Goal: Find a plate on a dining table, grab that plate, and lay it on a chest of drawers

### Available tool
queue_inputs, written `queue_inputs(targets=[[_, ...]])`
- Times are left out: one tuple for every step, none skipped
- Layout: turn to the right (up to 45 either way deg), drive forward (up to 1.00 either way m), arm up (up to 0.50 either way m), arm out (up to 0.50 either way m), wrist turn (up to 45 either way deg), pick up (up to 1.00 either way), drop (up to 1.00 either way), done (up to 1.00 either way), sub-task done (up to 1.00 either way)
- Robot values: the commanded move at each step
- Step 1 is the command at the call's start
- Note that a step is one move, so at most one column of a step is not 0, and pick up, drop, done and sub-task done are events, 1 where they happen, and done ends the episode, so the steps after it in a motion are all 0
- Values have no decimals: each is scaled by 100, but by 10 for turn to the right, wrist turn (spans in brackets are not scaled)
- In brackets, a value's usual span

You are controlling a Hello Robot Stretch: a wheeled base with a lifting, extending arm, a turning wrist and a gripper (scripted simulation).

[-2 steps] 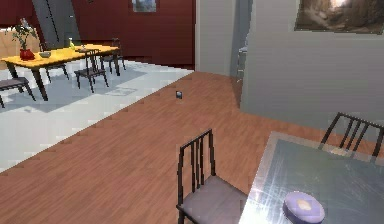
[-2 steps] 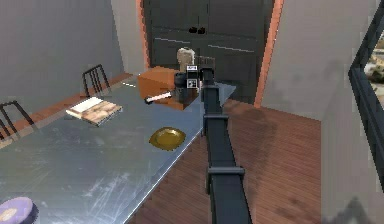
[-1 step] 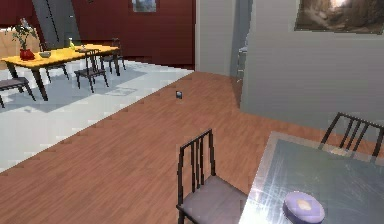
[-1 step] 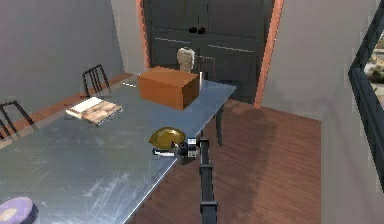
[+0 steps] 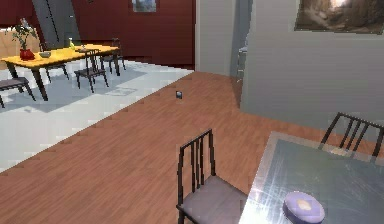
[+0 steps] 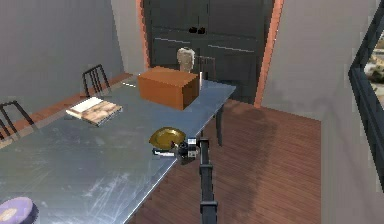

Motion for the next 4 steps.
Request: queue_inputs(targets=[[0, 0, 10, 0, 0, 0, 0, 0, 0], [0, 0, 30, 0, 0, 0, 0, 0, 0], [0, 0, 0, 0, -450, 0, 0, 0, 0], [0, 0, 0, 0, -450, 0, 0, 0, 0]])
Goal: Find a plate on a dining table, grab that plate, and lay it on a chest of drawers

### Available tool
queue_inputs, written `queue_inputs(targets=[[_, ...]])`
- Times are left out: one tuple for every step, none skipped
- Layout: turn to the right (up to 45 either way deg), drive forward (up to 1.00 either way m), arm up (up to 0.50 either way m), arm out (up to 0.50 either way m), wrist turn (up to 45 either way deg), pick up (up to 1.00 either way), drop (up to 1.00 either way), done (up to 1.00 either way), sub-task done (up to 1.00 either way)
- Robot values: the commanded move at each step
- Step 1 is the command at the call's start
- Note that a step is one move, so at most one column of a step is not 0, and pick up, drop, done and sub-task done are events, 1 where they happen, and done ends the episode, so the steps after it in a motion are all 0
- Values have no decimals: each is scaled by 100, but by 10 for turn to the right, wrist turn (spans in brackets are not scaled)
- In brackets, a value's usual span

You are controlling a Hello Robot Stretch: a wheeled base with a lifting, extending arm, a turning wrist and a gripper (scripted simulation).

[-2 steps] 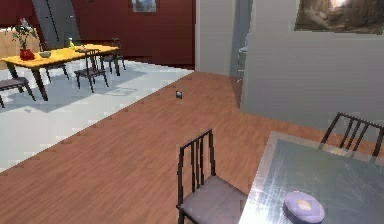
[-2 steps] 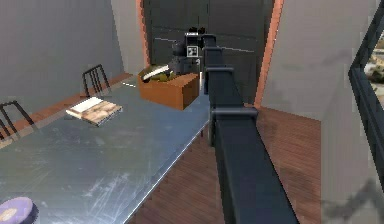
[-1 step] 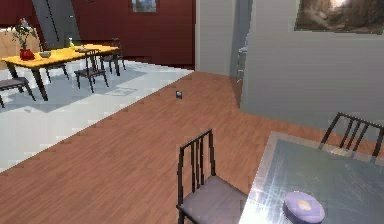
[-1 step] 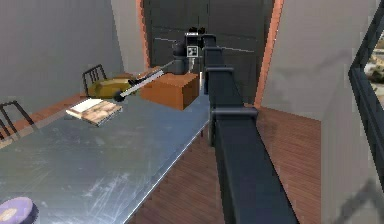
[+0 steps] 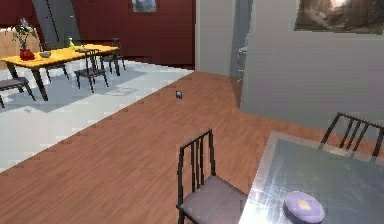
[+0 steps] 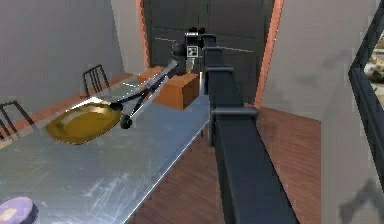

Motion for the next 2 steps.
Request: queue_inputs(targets=[[0, 0, 0, 0, -60, 0, 0, 0, 0], [0, 0, 0, -48, 0, 0, 0, 0, 0]])
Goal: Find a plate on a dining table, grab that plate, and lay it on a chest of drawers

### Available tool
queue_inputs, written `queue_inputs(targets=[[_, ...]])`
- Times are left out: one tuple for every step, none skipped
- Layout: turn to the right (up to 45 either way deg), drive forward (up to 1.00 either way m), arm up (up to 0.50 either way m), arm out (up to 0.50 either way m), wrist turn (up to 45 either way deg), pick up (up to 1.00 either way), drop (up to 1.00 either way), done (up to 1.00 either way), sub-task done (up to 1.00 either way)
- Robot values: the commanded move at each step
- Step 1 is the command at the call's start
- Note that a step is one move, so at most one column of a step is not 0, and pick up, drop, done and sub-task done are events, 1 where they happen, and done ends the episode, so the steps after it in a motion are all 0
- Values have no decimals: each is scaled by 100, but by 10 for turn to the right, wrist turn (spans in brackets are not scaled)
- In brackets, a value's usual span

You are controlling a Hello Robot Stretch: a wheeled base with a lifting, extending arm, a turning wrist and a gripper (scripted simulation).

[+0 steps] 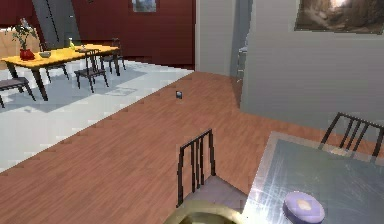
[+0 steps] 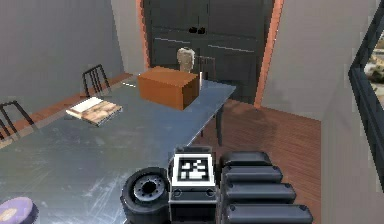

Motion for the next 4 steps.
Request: queue_inputs(targets=[[-450, 0, 0, 0, 0, 0, 0, 0, 0], [-150, 0, 0, 0, 0, 0, 0, 0, 0], [0, 15, 0, 0, 0, 0, 0, 0, 0], [210, 0, 0, 0, 0, 0, 0, 0, 0]])
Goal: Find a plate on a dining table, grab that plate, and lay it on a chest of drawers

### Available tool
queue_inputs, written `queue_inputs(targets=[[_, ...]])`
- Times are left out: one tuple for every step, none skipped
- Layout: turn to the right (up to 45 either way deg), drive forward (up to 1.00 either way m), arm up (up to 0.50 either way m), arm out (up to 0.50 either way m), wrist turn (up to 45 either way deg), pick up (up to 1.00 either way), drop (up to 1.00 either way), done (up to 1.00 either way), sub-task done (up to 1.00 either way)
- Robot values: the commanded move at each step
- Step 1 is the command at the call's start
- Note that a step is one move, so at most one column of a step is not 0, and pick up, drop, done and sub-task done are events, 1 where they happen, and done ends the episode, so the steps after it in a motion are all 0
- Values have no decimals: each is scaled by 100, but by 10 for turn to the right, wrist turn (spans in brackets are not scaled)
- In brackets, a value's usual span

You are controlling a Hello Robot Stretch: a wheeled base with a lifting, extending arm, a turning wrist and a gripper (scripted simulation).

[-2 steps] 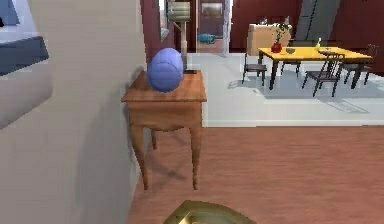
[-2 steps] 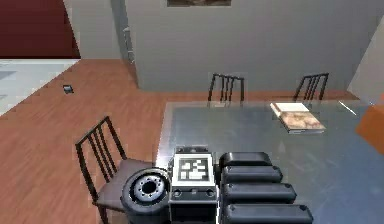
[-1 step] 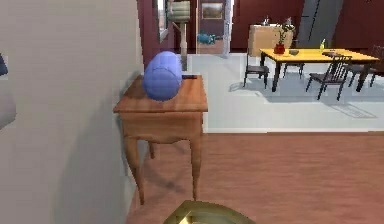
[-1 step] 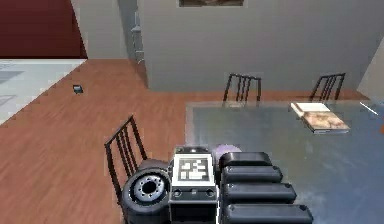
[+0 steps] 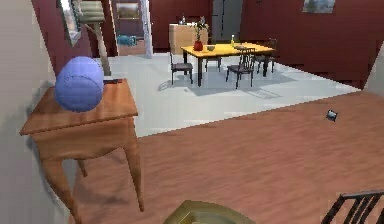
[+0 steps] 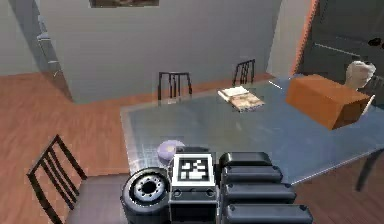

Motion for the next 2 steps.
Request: queue_inputs(targets=[[0, 100, 0, 0, 0, 0, 0, 0, 0], [30, 0, 0, 0, 0, 0, 0, 0, 0]])
